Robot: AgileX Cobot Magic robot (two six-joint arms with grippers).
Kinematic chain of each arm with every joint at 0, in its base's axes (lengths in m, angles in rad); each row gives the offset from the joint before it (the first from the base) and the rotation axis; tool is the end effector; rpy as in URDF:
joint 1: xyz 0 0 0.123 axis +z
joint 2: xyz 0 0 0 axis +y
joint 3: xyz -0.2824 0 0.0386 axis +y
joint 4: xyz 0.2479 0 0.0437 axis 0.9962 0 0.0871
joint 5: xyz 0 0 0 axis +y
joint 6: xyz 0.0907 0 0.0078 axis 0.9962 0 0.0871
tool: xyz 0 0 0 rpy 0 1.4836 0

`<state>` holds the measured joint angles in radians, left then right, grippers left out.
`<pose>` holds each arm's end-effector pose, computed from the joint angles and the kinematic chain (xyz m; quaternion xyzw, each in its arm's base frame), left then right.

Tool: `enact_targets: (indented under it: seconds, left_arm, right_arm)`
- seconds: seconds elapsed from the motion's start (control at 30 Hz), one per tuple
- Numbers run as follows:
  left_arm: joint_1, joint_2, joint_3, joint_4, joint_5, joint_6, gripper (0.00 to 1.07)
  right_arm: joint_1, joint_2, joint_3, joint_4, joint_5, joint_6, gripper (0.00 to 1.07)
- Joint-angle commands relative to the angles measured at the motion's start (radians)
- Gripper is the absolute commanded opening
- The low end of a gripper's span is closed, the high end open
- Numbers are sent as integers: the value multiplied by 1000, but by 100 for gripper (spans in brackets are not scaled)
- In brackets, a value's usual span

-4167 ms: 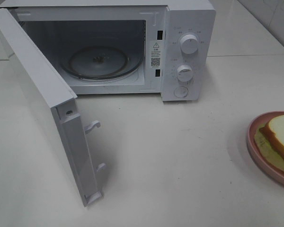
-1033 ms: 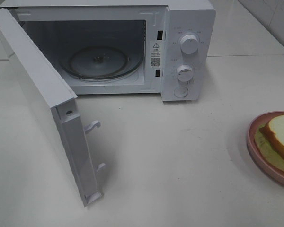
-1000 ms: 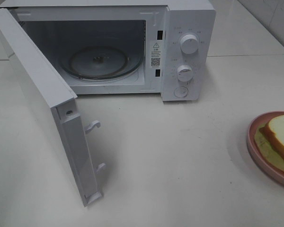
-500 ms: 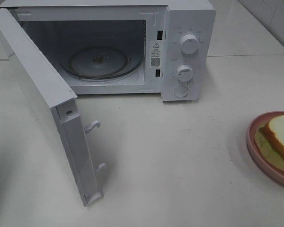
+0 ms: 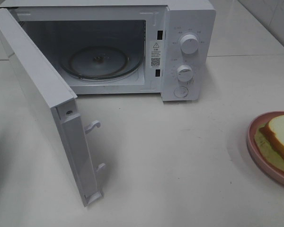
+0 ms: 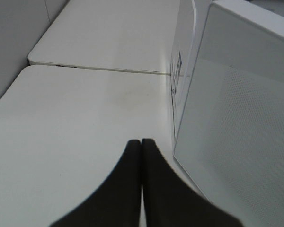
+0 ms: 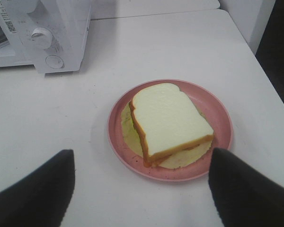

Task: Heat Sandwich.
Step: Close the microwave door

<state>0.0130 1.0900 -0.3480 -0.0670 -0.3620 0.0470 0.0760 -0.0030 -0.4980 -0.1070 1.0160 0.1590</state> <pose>0.2029 0.0048 0.2295 -0.0186 0.8027 0.0087 0.5961 -0.0029 -0.0085 0.2806 0.0357 0.8391 0.0102 0.5427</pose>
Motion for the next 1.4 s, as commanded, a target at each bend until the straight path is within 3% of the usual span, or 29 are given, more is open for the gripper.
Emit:
enact_targets:
  seconds: [0.03, 0.33, 0.4, 0.43, 0.7, 0.9, 1.13, 1.4]
  left_arm:
    - [-2, 53, 18, 35, -163, 1, 0]
    - [-2, 264, 24, 227, -370, -13, 0]
    - [-2, 304, 24, 237, -403, -47, 0]
    - [-2, 339, 24, 240, -442, -96, 0]
    - [-2, 442, 23, 329, -619, -212, 0]
    - [-18, 498, 15, 338, -652, -211, 0]
    - [-162, 562, -43, 322, -652, -174, 0]
    - [-226, 592, -89, 318, -647, -175, 0]
  right_arm:
    - [-6, -28, 0, -5, -13, 3, 76]
    - [-6, -28, 0, -5, -13, 3, 76]
    - [-6, -28, 0, -5, -13, 3, 76]
    - [-6, -28, 0, -5, -13, 3, 76]
    - [-6, -28, 0, -5, -13, 3, 76]
    - [-6, -28, 0, -5, -13, 3, 76]
    - [-6, -28, 0, -5, -13, 3, 76]
    - [-6, -28, 0, -5, -13, 3, 76]
